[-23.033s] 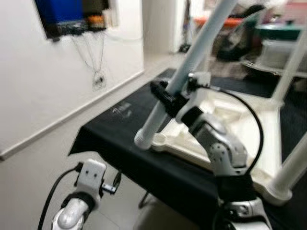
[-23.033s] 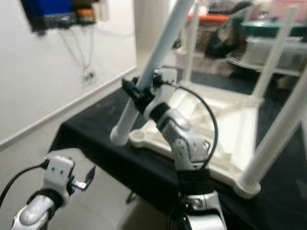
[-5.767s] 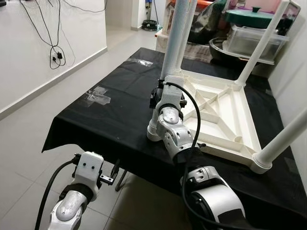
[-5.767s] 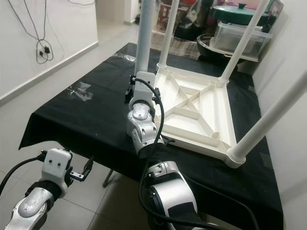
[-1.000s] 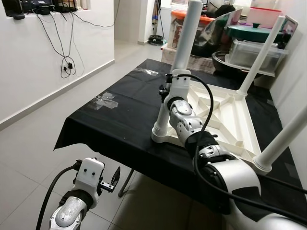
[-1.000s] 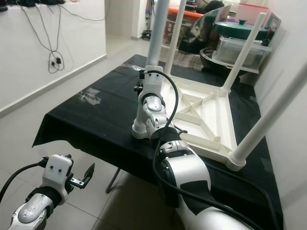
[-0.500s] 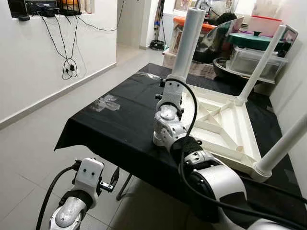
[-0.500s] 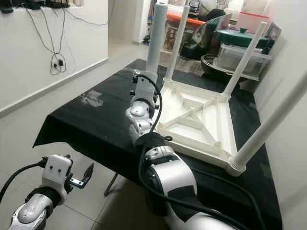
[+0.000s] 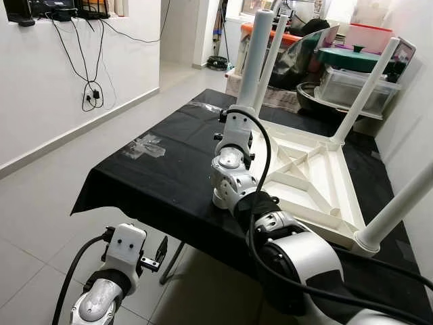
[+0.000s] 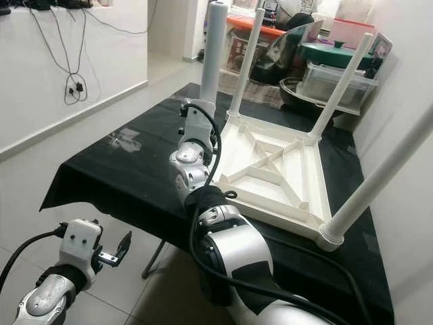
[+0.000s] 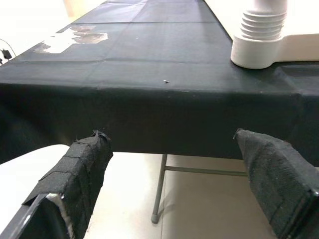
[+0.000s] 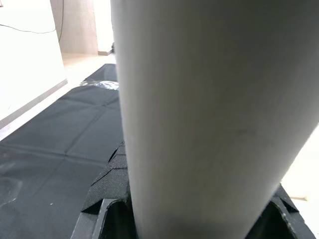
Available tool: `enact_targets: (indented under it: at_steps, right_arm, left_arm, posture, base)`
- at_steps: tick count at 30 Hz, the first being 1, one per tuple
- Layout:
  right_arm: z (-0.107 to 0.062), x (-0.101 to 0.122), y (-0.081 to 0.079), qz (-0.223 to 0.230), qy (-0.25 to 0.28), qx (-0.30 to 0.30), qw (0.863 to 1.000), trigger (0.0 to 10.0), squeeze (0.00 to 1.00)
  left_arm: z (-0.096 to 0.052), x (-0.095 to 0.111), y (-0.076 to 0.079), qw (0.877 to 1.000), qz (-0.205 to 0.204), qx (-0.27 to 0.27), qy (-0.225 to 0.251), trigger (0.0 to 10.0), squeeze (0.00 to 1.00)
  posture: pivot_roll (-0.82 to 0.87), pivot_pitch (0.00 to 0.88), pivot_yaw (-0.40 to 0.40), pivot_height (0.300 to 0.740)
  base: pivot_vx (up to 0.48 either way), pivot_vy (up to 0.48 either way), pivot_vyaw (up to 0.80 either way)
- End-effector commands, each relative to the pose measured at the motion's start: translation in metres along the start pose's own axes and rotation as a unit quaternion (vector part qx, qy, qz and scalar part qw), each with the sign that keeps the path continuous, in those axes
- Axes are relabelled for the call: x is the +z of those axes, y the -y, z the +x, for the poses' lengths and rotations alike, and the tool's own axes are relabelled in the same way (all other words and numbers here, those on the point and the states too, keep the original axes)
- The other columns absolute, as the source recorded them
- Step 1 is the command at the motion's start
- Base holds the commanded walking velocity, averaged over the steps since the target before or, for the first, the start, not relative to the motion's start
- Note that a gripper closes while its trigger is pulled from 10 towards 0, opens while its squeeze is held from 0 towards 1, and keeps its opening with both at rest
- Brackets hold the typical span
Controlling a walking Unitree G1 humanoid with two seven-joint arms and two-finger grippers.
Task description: Building children table
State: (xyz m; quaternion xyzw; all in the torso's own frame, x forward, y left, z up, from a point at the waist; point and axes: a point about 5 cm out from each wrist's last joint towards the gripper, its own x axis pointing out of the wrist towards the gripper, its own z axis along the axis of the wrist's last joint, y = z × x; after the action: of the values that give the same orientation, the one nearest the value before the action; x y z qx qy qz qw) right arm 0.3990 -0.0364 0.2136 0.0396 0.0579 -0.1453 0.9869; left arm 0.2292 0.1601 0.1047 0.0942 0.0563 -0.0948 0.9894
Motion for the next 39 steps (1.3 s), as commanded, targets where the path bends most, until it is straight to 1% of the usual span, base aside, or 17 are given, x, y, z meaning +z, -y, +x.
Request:
enact_targets:
  at_steps: [1,3,4,5,9,10,14,16,18,23,28,39]
  right_arm:
    - [-0.006,-0.057,0.009,-0.037,-0.132,-0.017,0.99,0.0,0.0]
    - [-0.006,-0.057,0.008,-0.037,-0.134,-0.014,0.99,0.0,0.0]
    - [-0.007,-0.057,0.007,-0.033,-0.138,-0.009,0.99,8.2,0.0]
    - [-0.007,-0.056,0.006,-0.031,-0.139,-0.001,0.99,10.0,0.0]
    - [-0.008,-0.054,0.001,-0.033,-0.142,0.018,0.989,10.0,0.0]
    - [-0.009,-0.054,-0.001,-0.04,-0.149,0.032,0.987,10.0,0.0]
    - [-0.009,-0.054,-0.001,-0.04,-0.149,0.032,0.987,10.0,0.0]
    - [-0.009,-0.055,-0.003,-0.055,-0.154,0.042,0.986,10.0,0.0]
    - [-0.01,-0.055,-0.003,-0.058,-0.156,0.047,0.985,10.0,0.0]
    - [-0.01,-0.055,-0.004,-0.057,-0.157,0.052,0.985,10.0,0.0]
    - [-0.005,-0.048,-0.001,-0.05,-0.154,0.062,0.985,10.0,0.0]
    - [0.0,-0.039,0.002,-0.046,-0.145,0.07,0.986,10.0,0.0]
  left_arm:
    - [0.001,-0.002,0.005,1.0,-0.002,-0.006,-0.002,10.0,0.0]
    - [0.001,-0.002,0.005,1.0,-0.002,-0.006,-0.002,10.0,0.0]
    - [0.001,-0.002,0.004,1.0,-0.002,-0.005,-0.003,10.0,0.0]
    - [0.001,-0.003,0.004,1.0,-0.001,-0.004,-0.004,10.0,0.0]
    - [0.001,-0.004,0.004,1.0,-0.001,-0.004,-0.005,10.0,0.0]
    - [0.002,-0.004,0.004,1.0,0.0,-0.004,-0.005,10.0,0.0]
    - [0.002,-0.004,0.004,1.0,0.0,-0.004,-0.005,10.0,0.0]
    - [0.002,-0.004,0.004,1.0,0.0,-0.004,-0.004,10.0,0.0]
    - [0.003,-0.004,0.004,1.0,0.0,-0.004,-0.003,10.0,0.0]
    - [0.003,-0.004,0.005,1.0,0.0,-0.005,-0.003,10.0,0.0]
    - [0.004,-0.004,0.005,1.0,0.001,-0.003,-0.002,10.0,0.0]
    - [0.002,-0.005,0.004,1.0,0.001,-0.002,-0.003,10.0,0.0]
  posture:
    - [0.13,0.0,-0.156,0.74]
    - [0.13,0.0,-0.157,0.74]
    - [0.13,0.0,-0.157,0.74]
    - [0.13,0.0,-0.157,0.74]
    - [0.13,0.0,-0.157,0.74]
    - [0.13,0.0,-0.159,0.74]
    - [0.13,0.0,-0.159,0.74]
    - [0.13,0.0,-0.162,0.74]
    - [0.13,0.0,-0.161,0.74]
    - [0.13,0.0,-0.162,0.74]
    - [0.13,0.0,-0.166,0.74]
    - [0.14,0.0,-0.169,0.74]
  base:
    - [0.0,0.0,0.0]
    - [0.0,0.0,0.0]
    - [0.0,0.0,0.0]
    - [0.0,0.0,0.0]
    - [0.0,0.0,0.0]
    - [0.0,0.0,0.0]
    - [0.0,0.0,0.0]
    - [0.0,0.0,0.0]
    - [0.0,0.0,0.0]
    - [0.0,0.0,0.0]
    - [0.0,0.0,0.0]
    - [0.0,0.0,0.0]
